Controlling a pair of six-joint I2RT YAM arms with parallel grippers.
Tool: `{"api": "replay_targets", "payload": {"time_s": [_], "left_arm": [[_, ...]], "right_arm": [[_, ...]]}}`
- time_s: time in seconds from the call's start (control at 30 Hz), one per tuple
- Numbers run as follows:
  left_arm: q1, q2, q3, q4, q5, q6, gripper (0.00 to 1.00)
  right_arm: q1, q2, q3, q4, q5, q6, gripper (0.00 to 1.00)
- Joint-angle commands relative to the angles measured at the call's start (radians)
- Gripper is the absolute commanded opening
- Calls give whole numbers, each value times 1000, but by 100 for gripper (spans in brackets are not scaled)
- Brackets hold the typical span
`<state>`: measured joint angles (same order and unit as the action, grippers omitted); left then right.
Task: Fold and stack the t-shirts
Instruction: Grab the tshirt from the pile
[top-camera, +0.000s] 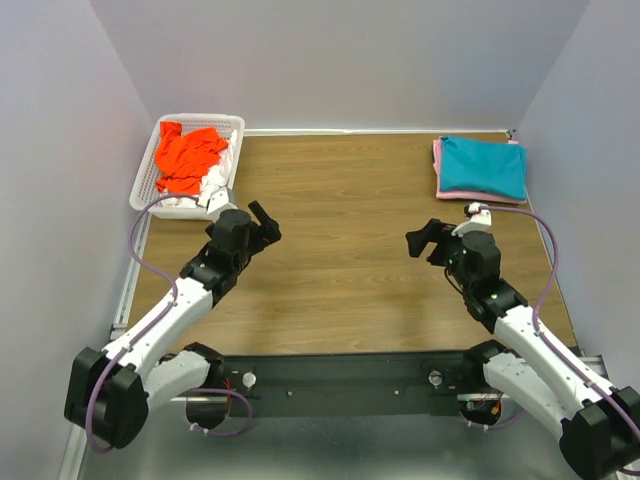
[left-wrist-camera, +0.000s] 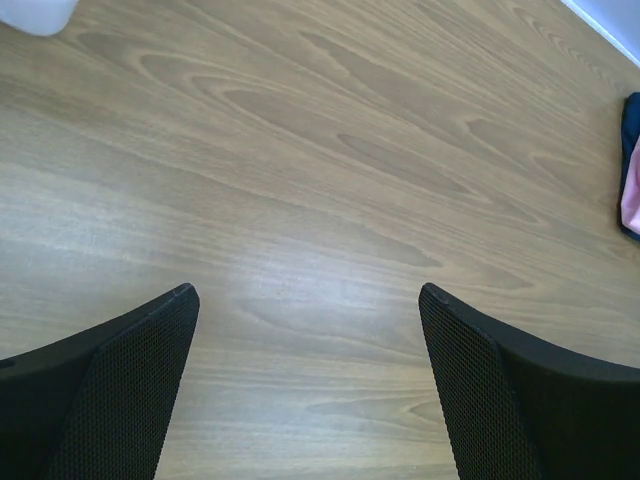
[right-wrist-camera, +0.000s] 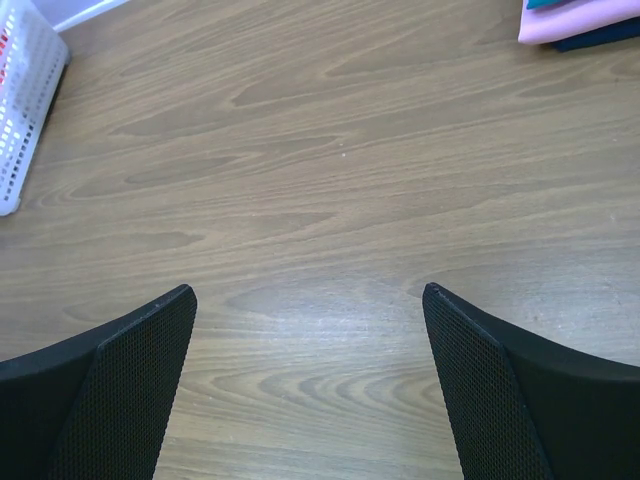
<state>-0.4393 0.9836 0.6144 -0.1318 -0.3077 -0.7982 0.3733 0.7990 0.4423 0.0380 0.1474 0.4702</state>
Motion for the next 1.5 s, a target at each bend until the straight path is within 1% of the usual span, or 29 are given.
{"api": "replay_targets", "payload": {"time_s": [0.0,0.07,0.1,0.17,0.2,0.23,0.27,0.33,0.37,0.4,0.43,0.47,0.5,0.53,0.57,0.6,0.63,0.67,0.7,0.73,0.77,0.83,0.93,0.97,1.03,1.17,1.33,1.47], "left_arm": [[36,87,113,-34,-67,-1,98],[65,122,183,-40,-61,10,98],[104,159,208,-40,-54,30,98],[149,205,300,-48,-35,48,98],[177,258,336,-60,-37,53,98],[221,288,373,-71,-41,59,98],[252,318,443,-81,-38,77,98],[299,421,520,-101,-21,93,98],[354,459,601,-115,-5,106,98],[378,498,648,-132,31,112,98],[401,580,697,-150,39,125,98],[418,622,793,-182,39,134,98],[456,666,844,-198,39,155,98],[470,758,898,-245,39,159,98],[482,805,1004,-265,36,165,98],[505,896,1056,-285,38,184,98],[514,941,1156,-333,38,186,98],[525,983,1206,-351,36,192,98],[534,1059,1251,-368,22,208,98],[539,1093,1293,-382,10,212,98],[542,1124,1368,-402,-8,220,98],[562,1210,1471,-431,-10,231,98],[580,1294,1556,-462,-30,229,98],[593,1310,1579,-445,-30,241,98],[605,1343,1587,-405,-7,246,97],[642,1399,1622,-371,62,263,92],[653,1464,1682,-367,88,277,88],[654,1485,1693,-358,90,286,88]], "right_arm": [[6,-24,22,19,1,-16,100],[6,-27,22,17,11,-21,100],[6,-30,26,17,15,-19,100],[6,-27,24,17,21,-12,100],[6,-23,26,19,27,-8,100],[6,-21,27,17,34,-8,100],[7,-17,27,17,38,-7,100],[6,-7,29,19,46,-1,100],[6,-3,29,17,44,-1,100],[6,0,30,17,43,1,100],[6,9,32,19,41,-1,100],[6,11,30,17,38,-4,100],[6,14,30,17,38,-4,100],[4,19,32,19,32,-5,100],[6,22,33,17,31,-7,100],[4,25,33,17,27,-8,100],[6,25,33,17,30,-10,100],[6,29,35,19,27,-11,100],[6,29,35,17,27,-15,100],[6,31,33,17,32,-13,100],[6,34,32,17,31,-15,100],[4,40,32,17,32,-19,100],[6,52,33,17,37,-21,100],[6,57,35,17,35,-22,100],[4,71,35,19,34,-22,100],[6,95,42,17,34,-24,100],[6,105,45,17,32,-27,100],[6,105,44,17,43,-27,100]]}}
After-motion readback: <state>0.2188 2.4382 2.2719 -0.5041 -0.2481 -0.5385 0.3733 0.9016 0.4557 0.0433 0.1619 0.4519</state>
